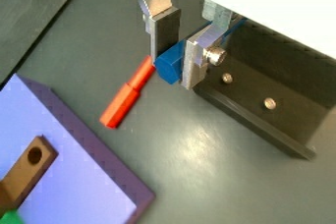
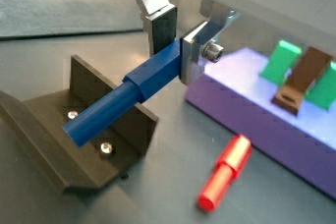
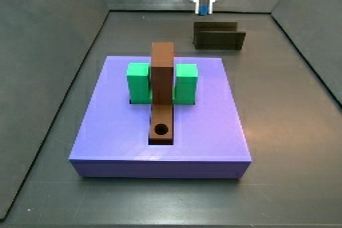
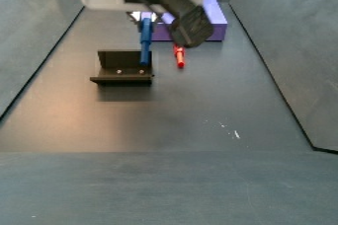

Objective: Pick up the blue object. Move up. Place the blue object on the fixture. Regrasp the blue object. Move to above the board. Insert the blue object.
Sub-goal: Place the blue object on the fixture.

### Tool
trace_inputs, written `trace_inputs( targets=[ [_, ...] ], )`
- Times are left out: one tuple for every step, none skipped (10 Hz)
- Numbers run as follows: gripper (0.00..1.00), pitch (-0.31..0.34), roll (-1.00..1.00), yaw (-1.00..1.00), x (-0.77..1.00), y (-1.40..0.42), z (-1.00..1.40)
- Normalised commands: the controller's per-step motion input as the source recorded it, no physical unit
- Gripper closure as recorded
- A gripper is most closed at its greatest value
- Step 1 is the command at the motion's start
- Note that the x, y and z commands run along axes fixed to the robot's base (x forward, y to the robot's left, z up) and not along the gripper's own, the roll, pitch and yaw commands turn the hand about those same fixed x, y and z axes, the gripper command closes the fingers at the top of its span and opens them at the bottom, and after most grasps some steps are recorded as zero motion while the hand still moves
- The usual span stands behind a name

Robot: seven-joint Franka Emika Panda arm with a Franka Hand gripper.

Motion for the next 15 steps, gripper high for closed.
trace_inputs(
  targets=[
    [1.00,0.054,-0.93,0.00,0.46,0.16,-0.19],
    [1.00,0.000,-0.94,-0.21,0.50,0.12,-0.04],
    [1.00,-0.160,-0.92,-0.35,0.40,0.10,-0.09],
    [1.00,-0.123,-0.71,-0.32,0.34,0.08,-0.15],
    [1.00,-0.051,-0.43,-0.25,0.29,0.00,-0.16],
    [1.00,0.029,-0.09,-0.28,0.29,0.00,-0.13],
    [1.00,0.066,0.00,-0.21,0.20,0.00,-0.13],
    [1.00,0.131,0.14,-0.12,0.19,-0.01,-0.10],
    [1.00,0.203,0.00,-0.05,0.33,0.00,-0.14],
    [1.00,0.006,-0.11,0.00,0.29,0.00,-0.18],
    [1.00,0.000,-0.20,0.03,0.24,0.00,-0.27],
    [1.00,0.000,-0.08,0.02,0.24,0.00,-0.17],
    [1.00,0.003,0.00,0.00,0.17,0.00,-0.12],
    [1.00,0.037,0.05,0.02,0.12,0.00,-0.11],
    [1.00,0.054,0.09,0.16,0.11,0.00,-0.17]
  ],
)
